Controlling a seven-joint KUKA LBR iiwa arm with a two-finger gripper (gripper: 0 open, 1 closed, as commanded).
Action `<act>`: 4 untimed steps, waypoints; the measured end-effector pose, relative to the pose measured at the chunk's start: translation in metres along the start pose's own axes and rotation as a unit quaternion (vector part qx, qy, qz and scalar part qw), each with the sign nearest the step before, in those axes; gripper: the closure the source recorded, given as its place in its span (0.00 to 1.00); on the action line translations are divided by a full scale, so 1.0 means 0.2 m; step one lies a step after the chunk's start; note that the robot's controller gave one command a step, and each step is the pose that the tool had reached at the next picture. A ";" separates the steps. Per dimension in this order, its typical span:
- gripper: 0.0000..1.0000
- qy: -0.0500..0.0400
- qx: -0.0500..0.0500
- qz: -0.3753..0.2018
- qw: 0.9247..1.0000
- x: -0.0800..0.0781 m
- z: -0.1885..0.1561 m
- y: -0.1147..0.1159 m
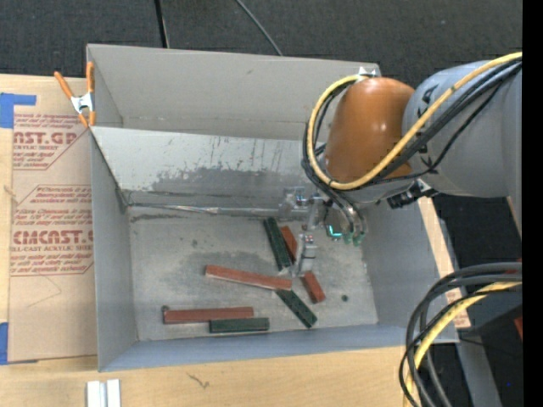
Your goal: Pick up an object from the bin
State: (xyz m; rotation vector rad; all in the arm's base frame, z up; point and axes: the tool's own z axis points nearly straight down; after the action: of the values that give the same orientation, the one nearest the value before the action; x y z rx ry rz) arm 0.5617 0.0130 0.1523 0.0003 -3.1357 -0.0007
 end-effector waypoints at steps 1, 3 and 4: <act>0.00 -0.004 0.000 0.000 1.000 -0.01 -0.02 0.00; 0.00 -0.004 -0.001 0.075 0.997 0.26 0.41 -0.02; 1.00 -0.004 0.000 0.075 0.997 0.26 0.40 -0.02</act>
Offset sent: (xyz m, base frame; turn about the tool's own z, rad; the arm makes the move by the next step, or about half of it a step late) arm -0.0535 -0.0036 -0.0820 0.1501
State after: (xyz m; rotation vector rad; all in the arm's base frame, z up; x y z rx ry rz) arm 0.5093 0.0098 0.0729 -0.2357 -3.1339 -0.0014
